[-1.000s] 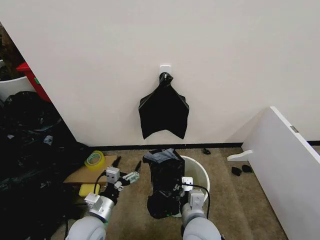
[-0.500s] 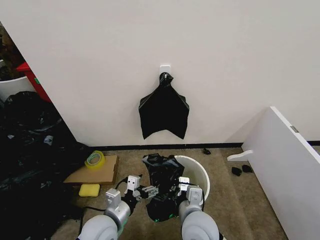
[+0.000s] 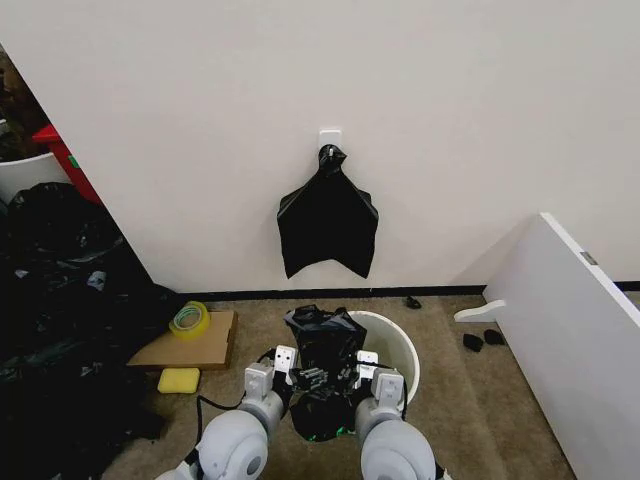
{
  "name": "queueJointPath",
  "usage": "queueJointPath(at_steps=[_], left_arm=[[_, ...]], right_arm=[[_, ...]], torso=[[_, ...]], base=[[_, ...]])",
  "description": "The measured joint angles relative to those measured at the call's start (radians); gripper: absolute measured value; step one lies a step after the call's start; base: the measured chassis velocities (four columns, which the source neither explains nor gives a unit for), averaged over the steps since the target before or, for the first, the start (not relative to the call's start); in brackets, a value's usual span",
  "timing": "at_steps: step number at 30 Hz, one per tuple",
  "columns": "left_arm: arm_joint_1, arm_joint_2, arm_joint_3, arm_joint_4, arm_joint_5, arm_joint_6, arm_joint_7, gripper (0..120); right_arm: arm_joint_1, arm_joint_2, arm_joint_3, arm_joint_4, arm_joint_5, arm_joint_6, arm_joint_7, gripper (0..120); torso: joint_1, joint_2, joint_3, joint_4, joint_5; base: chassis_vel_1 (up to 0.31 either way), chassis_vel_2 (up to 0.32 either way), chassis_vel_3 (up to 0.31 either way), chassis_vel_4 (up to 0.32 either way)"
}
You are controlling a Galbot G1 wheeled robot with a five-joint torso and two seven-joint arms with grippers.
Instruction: Place the garbage bag over the trash bin.
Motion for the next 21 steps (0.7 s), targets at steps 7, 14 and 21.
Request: queueJointPath(at_steps=[7, 14, 21], left_arm=[[-0.047, -0.046, 0.026, 0.017, -0.031, 0.091, -0.047, 94], [-0.077, -0.087, 0.038, 0.059, -0.055, 0.128, -0.095, 66], [-0.094, -0.097, 0.028, 0.065, -0.089, 0.193, -0.125, 42]], right_arm=[[-0.002, 0.005, -0.005, -0.004, -0.017, -0.002, -0.002, 0], [-0.004, 0.01, -0.009, -0.01, -0.036, -0.003, -0.004, 0], [-0.002, 0.012, -0.01, -0.014, -0.064, -0.002, -0.009, 0]], torso=[[0.0, 0.0, 0.0, 0.0, -0.0001], [0.0, 0.0, 0.0, 0.0, 0.0], [0.0, 0.0, 0.0, 0.0, -0.0001]], base=[[0.0, 0.0, 0.0, 0.0], [0.0, 0.0, 0.0, 0.0], [0.0, 0.0, 0.0, 0.0]])
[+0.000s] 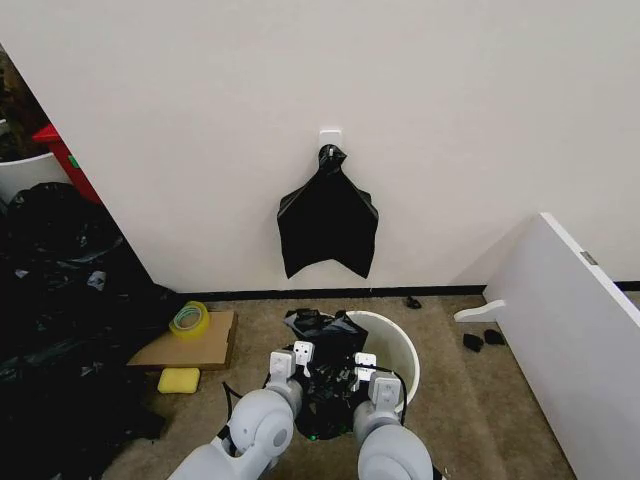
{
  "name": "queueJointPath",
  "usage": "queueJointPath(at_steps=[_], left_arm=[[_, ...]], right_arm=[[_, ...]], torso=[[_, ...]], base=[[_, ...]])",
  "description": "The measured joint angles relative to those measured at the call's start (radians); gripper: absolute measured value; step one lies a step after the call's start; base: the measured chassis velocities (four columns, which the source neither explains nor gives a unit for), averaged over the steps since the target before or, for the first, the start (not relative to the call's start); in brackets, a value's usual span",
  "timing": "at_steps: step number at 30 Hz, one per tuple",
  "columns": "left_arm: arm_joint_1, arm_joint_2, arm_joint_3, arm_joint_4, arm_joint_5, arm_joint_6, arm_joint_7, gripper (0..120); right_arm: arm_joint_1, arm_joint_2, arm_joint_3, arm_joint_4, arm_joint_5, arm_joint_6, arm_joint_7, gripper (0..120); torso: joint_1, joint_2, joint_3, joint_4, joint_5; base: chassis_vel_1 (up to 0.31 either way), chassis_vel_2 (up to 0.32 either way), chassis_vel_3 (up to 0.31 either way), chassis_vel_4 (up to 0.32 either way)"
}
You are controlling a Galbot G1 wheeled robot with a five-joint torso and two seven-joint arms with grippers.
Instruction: Place the garbage bag over the trash bin.
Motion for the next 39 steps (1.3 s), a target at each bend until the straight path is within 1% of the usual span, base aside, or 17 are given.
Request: queueJointPath(at_steps=[2, 6, 10, 12, 15, 16, 19, 21, 23, 24, 27, 28, 30, 31, 32, 34, 39], left_arm=[[-0.01, -0.001, -0.017, 0.005, -0.037, 0.028, -0.024, 31], [-0.016, 0.0, -0.036, 0.012, -0.065, 0.043, -0.038, 23], [0.008, 0.031, -0.078, -0.006, -0.071, 0.045, -0.029, 4], [0.018, 0.04, -0.09, -0.018, -0.066, 0.043, -0.02, 3], [0.066, 0.099, -0.13, -0.068, 0.024, 0.008, 0.052, 1], [0.066, 0.099, -0.13, -0.068, 0.024, 0.008, 0.052, 1], [0.111, 0.18, -0.157, -0.138, 0.135, -0.027, 0.126, 1], [0.12, 0.194, -0.16, -0.151, 0.158, -0.038, 0.142, 1], [0.143, 0.237, -0.168, -0.187, 0.232, -0.084, 0.196, 1], [0.143, 0.237, -0.168, -0.187, 0.232, -0.084, 0.196, 1], [0.177, 0.287, -0.18, -0.227, 0.328, -0.199, 0.286, 1], [0.177, 0.287, -0.18, -0.227, 0.328, -0.199, 0.286, 1], [0.189, 0.304, -0.19, -0.228, 0.369, -0.304, 0.341, 1], [0.192, 0.307, -0.194, -0.225, 0.377, -0.364, 0.365, 1], [0.192, 0.307, -0.194, -0.225, 0.377, -0.364, 0.365, 1], [0.192, 0.304, -0.199, -0.221, 0.363, -0.435, 0.377, 1], [0.182, 0.282, -0.206, -0.221, 0.293, -0.48, 0.351, 1]], right_arm=[[0.0, -0.002, 0.001, -0.013, -0.056, 0.014, -0.017, 0], [-0.005, -0.009, -0.002, -0.036, -0.127, 0.039, -0.043, 0], [-0.01, -0.023, -0.005, -0.075, -0.234, 0.084, -0.086, 0], [-0.008, -0.026, -0.005, -0.084, -0.259, 0.101, -0.103, 0], [-0.006, -0.044, 0.002, -0.105, -0.383, 0.2, -0.184, 0], [-0.006, -0.044, 0.002, -0.105, -0.383, 0.2, -0.184, 0], [0.003, -0.061, 0.033, -0.115, -0.469, 0.293, -0.265, 0], [0.007, -0.063, 0.044, -0.116, -0.474, 0.302, -0.275, 0], [0.015, -0.068, 0.078, -0.115, -0.468, 0.305, -0.287, 0], [0.015, -0.068, 0.078, -0.115, -0.468, 0.305, -0.287, 0], [0.007, -0.08, 0.13, -0.086, -0.373, 0.251, -0.274, 0], [0.007, -0.08, 0.13, -0.086, -0.373, 0.251, -0.274, 0], [-0.006, -0.084, 0.162, -0.052, -0.263, 0.202, -0.241, 0], [-0.016, -0.085, 0.183, -0.028, -0.2, 0.171, -0.217, 0], [-0.016, -0.085, 0.183, -0.028, -0.2, 0.171, -0.217, 0], [-0.041, -0.089, 0.211, 0.016, -0.117, 0.126, -0.18, 0], [-0.098, -0.09, 0.207, 0.099, -0.081, 0.106, -0.157, 0]], torso=[[0.0, 0.0, 0.0, 0.0, 0.0], [0.0, 0.0, 0.0, 0.0, 0.0], [0.0, 0.0, 0.0, -0.0001, -0.0004], [0.0, 0.0, 0.0, -0.0003, -0.0006], [0.0, 0.0, 0.0, 0.0002, -0.0001], [0.0, 0.0, 0.0, 0.0002, -0.0001], [0.0, 0.0, 0.0, 0.0001, 0.0003], [0.0, 0.0, 0.0, 0.0002, 0.0002], [0.0, 0.0, 0.0, 0.0001, -0.0002], [0.0, 0.0, 0.0, 0.0001, -0.0002], [0.0, 0.0, 0.0, 0.0001, -0.0001], [0.0, 0.0, 0.0, 0.0001, -0.0001], [0.0, 0.0, 0.0, -0.0001, 0.0], [0.0, 0.0, 0.0, 0.0, 0.0002], [0.0, 0.0, 0.0, 0.0, 0.0002], [0.0, 0.0, 0.0, -0.0002, -0.0002], [0.0, 0.0, 0.0, -0.0001, -0.0002]], base=[[0.0, 0.0, 0.0, 0.0], [0.0, 0.0, 0.0, 0.0], [0.0, 0.0, 0.0, 0.0], [0.0, 0.0, 0.0, 0.0], [0.0, 0.0, 0.0, 0.0], [0.0, 0.0, 0.0, 0.0], [0.0, 0.0, 0.0, 0.0], [0.0, 0.0, 0.0, 0.0], [0.0, 0.0, 0.0, 0.0], [0.0, 0.0, 0.0, 0.0], [0.0, 0.0, 0.0, 0.0], [0.0, 0.0, 0.0, 0.0], [0.0, 0.0, 0.0, 0.0], [0.0, 0.0, 0.0, 0.0], [0.0, 0.0, 0.0, 0.0], [0.0, 0.0, 0.0, 0.0], [0.0, 0.0, 0.0, 0.0]])
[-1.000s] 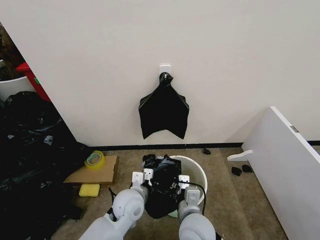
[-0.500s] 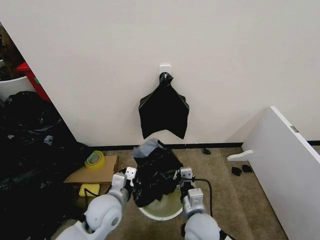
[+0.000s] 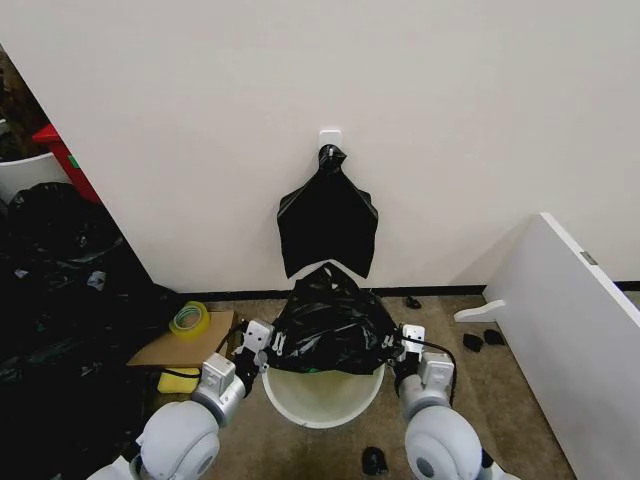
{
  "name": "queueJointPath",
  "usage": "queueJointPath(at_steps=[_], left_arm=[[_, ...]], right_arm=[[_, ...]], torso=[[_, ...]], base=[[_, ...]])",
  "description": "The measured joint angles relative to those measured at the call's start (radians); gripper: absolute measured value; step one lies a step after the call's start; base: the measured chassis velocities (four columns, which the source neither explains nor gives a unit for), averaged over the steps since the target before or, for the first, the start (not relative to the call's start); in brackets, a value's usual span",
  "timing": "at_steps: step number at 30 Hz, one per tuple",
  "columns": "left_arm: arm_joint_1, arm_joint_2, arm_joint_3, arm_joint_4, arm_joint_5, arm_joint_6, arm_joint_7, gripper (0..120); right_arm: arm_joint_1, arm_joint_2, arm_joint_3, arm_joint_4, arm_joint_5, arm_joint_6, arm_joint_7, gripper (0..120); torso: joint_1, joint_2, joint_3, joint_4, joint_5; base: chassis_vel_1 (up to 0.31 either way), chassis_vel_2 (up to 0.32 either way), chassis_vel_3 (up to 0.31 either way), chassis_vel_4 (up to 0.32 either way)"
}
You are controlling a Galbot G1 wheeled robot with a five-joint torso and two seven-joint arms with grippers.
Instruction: Place the garbage bag over the trash bin.
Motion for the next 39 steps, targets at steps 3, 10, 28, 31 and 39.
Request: queueJointPath(at_steps=[3, 10, 28, 31, 39], left_arm=[[-0.011, -0.019, -0.008, 0.005, -0.04, -0.005, -0.027, 1], [-0.031, -0.055, -0.016, 0.038, -0.116, 0.004, -0.086, 1], [-0.032, -0.031, -0.041, 0.115, 0.046, -0.036, -0.019, 0], [-0.029, -0.024, -0.047, 0.135, 0.111, -0.084, 0.018, 0], [-0.025, -0.014, -0.075, 0.158, 0.158, -0.172, 0.096, 0]], right_arm=[[-0.046, 0.006, -0.029, 0.058, -0.01, -0.001, 0.003, 0], [-0.128, 0.016, -0.093, 0.095, -0.051, 0.005, -0.019, 0], [-0.063, 0.017, 0.002, 0.025, -0.136, 0.136, -0.104, 0], [-0.056, 0.015, 0.036, 0.022, -0.133, 0.157, -0.117, 0], [-0.046, 0.014, 0.089, -0.002, -0.065, 0.159, -0.118, 0]], torso=[[0.0, 0.0, 0.0, 0.0001, 0.0002], [0.0, 0.0, 0.0, 0.0001, 0.0003], [0.0, 0.0, 0.0, 0.0004, 0.0001], [0.0, 0.0, 0.0, 0.0002, 0.0002], [0.0, 0.0, 0.0, 0.0001, 0.0003]], base=[[0.0, 0.0, 0.0, 0.0], [0.0, 0.0, 0.0, 0.0], [0.0, 0.0, 0.0, 0.0], [0.0, 0.0, 0.0, 0.0], [0.0, 0.0, 0.0, 0.0]])
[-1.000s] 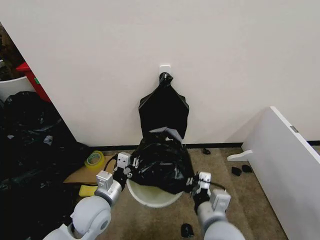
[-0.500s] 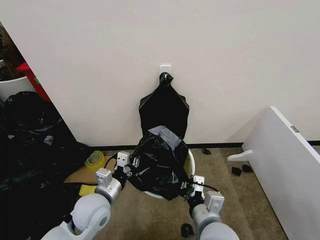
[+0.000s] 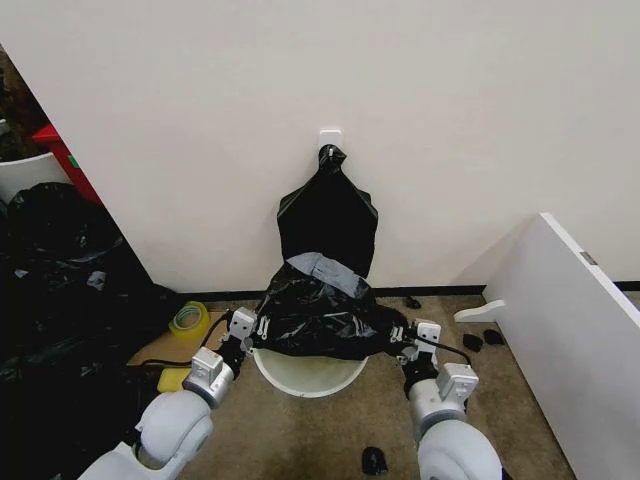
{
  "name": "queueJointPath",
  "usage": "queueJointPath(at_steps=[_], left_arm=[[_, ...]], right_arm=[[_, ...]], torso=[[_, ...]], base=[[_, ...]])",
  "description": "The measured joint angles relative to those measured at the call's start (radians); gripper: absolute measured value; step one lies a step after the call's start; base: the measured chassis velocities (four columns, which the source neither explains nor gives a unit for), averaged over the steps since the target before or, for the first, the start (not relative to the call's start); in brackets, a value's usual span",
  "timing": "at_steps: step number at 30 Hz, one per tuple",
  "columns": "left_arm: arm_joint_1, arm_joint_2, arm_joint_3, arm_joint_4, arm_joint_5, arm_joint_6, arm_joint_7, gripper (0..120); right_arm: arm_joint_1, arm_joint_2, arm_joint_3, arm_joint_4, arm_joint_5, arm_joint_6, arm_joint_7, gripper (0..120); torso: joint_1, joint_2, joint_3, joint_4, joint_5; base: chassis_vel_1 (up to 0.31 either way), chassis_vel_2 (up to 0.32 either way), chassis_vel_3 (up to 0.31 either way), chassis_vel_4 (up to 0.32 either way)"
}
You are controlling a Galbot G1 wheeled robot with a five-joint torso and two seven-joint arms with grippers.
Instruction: Place the garbage bag over the trash bin.
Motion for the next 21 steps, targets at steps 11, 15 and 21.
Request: queueJointPath(at_steps=[11, 15, 21], left_arm=[[-0.011, 0.003, -0.095, 0.039, -0.078, -0.093, 0.182, 0], [-0.029, -0.003, -0.126, 0.049, -0.202, -0.105, 0.202, 0], [-0.045, -0.019, -0.146, 0.043, -0.362, -0.046, 0.208, 0]], right_arm=[[0.018, 0.015, 0.09, -0.028, 0.15, -0.029, 0.036, 0], [0.007, 0.014, 0.087, -0.045, 0.146, -0.029, 0.014, 0], [-0.021, 0.019, 0.026, -0.074, 0.082, -0.018, -0.016, 0]], torso=[[0.0, 0.0, 0.0, -0.0001, -0.0001], [0.0, 0.0, 0.0, -0.0001, -0.0001], [0.0, 0.0, 0.0, 0.0, -0.0002]], base=[[0.0, 0.0, 0.0, 0.0], [0.0, 0.0, 0.0, 0.0], [0.0, 0.0, 0.0, 0.0]])
